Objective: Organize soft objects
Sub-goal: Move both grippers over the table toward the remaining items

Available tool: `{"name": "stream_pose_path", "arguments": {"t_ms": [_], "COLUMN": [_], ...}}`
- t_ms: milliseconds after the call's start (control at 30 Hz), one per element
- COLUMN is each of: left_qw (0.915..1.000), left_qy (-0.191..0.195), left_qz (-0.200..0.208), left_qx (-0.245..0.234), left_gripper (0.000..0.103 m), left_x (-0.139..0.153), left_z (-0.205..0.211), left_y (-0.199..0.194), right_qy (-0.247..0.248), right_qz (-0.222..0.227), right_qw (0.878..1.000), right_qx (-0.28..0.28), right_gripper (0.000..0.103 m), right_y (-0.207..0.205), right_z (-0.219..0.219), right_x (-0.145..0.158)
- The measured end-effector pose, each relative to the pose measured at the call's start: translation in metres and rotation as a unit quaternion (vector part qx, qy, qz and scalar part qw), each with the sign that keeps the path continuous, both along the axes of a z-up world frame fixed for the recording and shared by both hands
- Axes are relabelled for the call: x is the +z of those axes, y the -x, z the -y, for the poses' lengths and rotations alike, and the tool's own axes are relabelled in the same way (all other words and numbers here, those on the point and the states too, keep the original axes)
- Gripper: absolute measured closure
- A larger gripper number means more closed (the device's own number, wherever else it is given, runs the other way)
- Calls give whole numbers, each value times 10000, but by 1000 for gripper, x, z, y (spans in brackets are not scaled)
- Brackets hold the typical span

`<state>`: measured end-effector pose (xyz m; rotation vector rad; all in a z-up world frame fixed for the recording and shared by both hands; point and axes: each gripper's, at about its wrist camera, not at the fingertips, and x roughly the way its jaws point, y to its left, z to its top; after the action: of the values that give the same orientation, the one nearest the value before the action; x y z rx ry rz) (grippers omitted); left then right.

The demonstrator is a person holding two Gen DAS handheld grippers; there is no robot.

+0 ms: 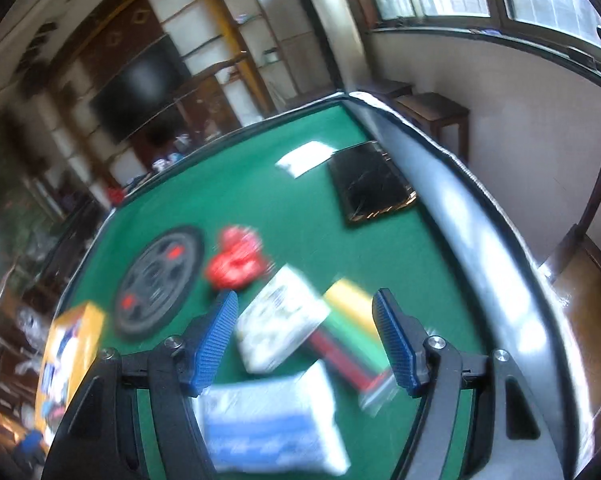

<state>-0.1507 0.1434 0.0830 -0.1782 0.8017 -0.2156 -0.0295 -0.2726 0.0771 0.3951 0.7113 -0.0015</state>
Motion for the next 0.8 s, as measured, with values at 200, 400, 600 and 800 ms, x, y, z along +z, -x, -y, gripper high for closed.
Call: {"name": "stream_pose_path", "arguments": {"t_ms": [200,400,600,800], "left_qw": [10000,9998,9994,9991], "left_qy": [55,167,286,403], "left_qz": [-7,-90,-170,-150], "left_qx": [36,44,-52,4], "left_gripper": [39,39,39,39], "left_x": [0,-6,-10,-11], "left_z": [-5,-13,-14,-23], "left_y": [4,2,2,5], "right_qy": [-638,-760,-904,-152], "right_qz": [-553,-675,-962,-793], "right_qw": [9952,9854,9583,9845], "right_qx": [505,1363,2536,1558], "right_gripper": [38,38,38,38], "right_y": [-49,-54,-40,-40], "right_z": [-3,-51,-122,-108], "right_x": [-15,-20,-21,-7]}}
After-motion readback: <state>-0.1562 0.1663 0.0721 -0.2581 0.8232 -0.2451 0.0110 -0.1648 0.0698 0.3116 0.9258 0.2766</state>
